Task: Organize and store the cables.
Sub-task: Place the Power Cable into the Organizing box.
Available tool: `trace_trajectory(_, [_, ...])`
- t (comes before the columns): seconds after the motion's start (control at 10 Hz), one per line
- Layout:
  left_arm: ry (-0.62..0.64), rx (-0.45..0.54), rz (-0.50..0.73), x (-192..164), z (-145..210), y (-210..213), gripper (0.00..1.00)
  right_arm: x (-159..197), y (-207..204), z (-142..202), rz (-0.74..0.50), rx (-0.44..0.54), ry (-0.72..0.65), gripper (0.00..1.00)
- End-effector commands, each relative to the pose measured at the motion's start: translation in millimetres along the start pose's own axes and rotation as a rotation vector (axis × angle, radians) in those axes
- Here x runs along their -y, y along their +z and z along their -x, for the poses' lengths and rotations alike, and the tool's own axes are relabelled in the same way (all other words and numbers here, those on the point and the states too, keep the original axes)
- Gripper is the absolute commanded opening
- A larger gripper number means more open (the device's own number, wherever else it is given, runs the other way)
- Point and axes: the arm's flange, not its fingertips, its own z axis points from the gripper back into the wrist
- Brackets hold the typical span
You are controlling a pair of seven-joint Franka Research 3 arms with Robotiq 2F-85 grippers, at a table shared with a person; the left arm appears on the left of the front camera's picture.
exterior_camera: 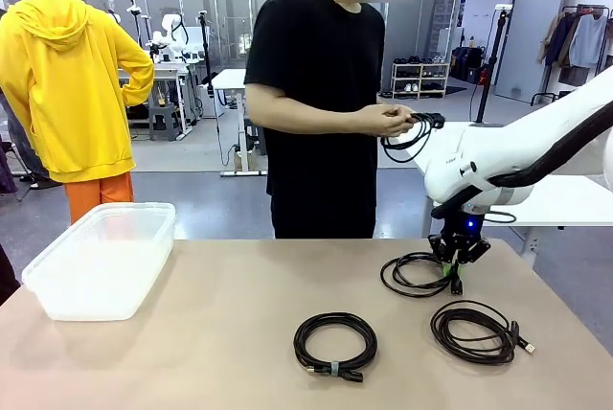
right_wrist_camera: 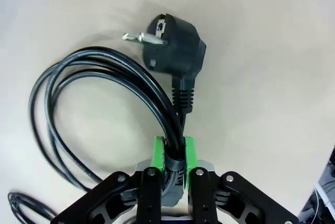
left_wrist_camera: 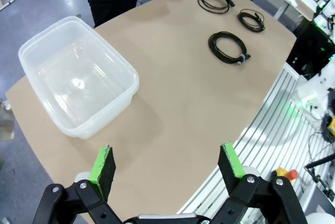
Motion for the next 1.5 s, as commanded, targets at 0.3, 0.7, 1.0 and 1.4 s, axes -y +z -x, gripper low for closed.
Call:
trace_trajectory(0.3, [-0.012,0.004,0.007,0.1,-0.4,0.7,1.00,-7.5,93.9,37.0,-0.018,0.040,0.035,0.00])
trace_trajectory(0.7, [-0.012,0.004,0.007,0.1,-0.4,0.7,1.00,-8.8,108.2,32.7,-0.006,0.037,0.029,0.00])
trace_trajectory(1.0, [-0.012,0.004,0.007,0.1,-0.4,0.7,1.00,-8.8,108.2,32.7,-0.006,0.037,0.029,0.00])
trace_trajectory(1.4, [-0.012,0.004,0.007,0.1,-0.4,0.7,1.00,-45.1,130.7,42.2,-0.044,0.060,0.091,0.18])
